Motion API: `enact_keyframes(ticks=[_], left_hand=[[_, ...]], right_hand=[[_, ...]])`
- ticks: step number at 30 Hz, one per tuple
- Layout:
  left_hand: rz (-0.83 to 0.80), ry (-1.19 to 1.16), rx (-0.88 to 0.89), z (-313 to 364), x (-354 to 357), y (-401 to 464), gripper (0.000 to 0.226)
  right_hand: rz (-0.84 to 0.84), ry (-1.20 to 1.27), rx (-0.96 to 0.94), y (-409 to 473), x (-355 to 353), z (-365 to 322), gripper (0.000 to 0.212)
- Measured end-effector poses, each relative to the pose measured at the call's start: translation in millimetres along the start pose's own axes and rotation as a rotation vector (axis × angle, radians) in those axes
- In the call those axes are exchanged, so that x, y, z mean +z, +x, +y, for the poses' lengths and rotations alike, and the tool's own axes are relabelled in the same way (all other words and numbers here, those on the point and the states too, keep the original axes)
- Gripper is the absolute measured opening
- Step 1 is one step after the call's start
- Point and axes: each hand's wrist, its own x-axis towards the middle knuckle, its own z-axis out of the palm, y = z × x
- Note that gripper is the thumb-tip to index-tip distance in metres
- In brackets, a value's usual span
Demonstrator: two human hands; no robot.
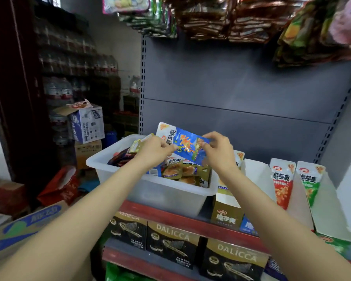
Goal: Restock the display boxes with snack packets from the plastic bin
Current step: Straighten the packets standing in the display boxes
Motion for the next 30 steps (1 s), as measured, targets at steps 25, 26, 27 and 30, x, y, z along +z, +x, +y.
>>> enact_keyframes(ticks=[25,26,27,30], left_hand=[[-0.032,-0.053,0.268,123,165,7,0.016],[-0.024,-0.039,0.269,123,165,11,0.016],[-0.016,-0.021,0.269,123,166,14,0.016],[-0.003,0.022,0.261,121,169,23,0.015]], right_hand=[[0.052,-0.023,0.015,-7,-160,81,0.029],[0.067,-0.051,0.031,-4,-158,83,0.015],[0.075,-0.063,0.047,-1,-156,86,0.009],[0.07,-0.063,0.088,7,-154,91,0.01]])
